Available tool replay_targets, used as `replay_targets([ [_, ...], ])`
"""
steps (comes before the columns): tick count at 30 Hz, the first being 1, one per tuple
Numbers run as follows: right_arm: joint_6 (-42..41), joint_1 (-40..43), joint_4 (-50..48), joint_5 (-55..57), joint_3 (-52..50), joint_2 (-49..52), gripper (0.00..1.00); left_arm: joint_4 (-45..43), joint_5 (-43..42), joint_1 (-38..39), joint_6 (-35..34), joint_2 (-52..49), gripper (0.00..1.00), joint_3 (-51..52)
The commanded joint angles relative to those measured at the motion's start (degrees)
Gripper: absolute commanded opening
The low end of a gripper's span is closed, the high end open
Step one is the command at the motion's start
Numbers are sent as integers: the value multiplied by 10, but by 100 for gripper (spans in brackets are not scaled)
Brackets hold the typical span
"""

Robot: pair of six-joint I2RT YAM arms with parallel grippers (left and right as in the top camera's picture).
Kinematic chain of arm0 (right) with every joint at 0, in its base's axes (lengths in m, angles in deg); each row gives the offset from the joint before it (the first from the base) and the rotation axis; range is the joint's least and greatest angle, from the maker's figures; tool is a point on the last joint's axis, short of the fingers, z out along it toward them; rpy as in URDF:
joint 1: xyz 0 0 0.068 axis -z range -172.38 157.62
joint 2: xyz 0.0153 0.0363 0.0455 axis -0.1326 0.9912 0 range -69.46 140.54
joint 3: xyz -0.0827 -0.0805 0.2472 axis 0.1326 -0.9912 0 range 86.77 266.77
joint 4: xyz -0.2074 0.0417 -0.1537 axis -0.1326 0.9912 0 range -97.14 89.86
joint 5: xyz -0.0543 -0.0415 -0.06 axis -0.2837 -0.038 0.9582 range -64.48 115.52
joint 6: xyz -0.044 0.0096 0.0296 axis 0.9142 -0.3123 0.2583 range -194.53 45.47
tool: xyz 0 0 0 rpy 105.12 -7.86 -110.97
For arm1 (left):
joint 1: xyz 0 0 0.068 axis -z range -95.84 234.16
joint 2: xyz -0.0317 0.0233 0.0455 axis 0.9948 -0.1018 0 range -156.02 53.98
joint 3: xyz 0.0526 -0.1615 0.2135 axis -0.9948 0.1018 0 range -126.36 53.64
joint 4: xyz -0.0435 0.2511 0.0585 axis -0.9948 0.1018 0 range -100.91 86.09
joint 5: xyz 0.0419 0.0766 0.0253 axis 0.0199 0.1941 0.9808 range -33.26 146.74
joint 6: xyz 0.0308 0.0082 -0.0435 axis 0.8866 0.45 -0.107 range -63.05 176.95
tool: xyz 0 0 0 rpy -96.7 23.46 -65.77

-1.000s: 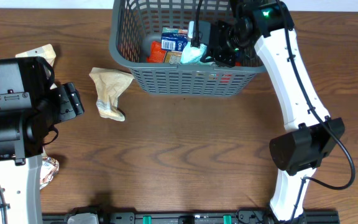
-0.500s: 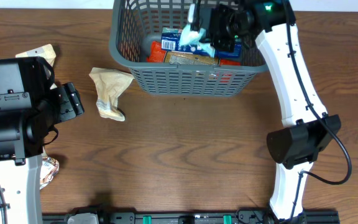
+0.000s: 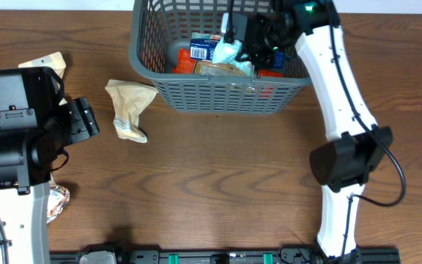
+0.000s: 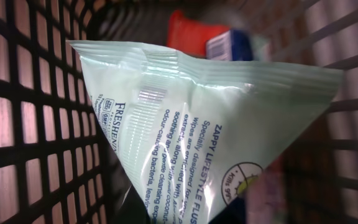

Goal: Pack container
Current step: 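Lower the wrapper into the basket's right side and push it down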

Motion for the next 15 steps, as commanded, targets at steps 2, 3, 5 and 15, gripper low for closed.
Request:
replay_targets([
  [2,8,2,18,-12,10,44,6,2,1,-2,-7,2,81,-12],
  [3,8,2,22,-14,10,50,6,2,1,-2,-7,2,81,-12],
  [5,8,2,26,-16,10,61,6,2,1,-2,-7,2,81,-12],
  [15,8,3,35,-20,10,72,21,2,1,-2,-7,2,81,-12],
])
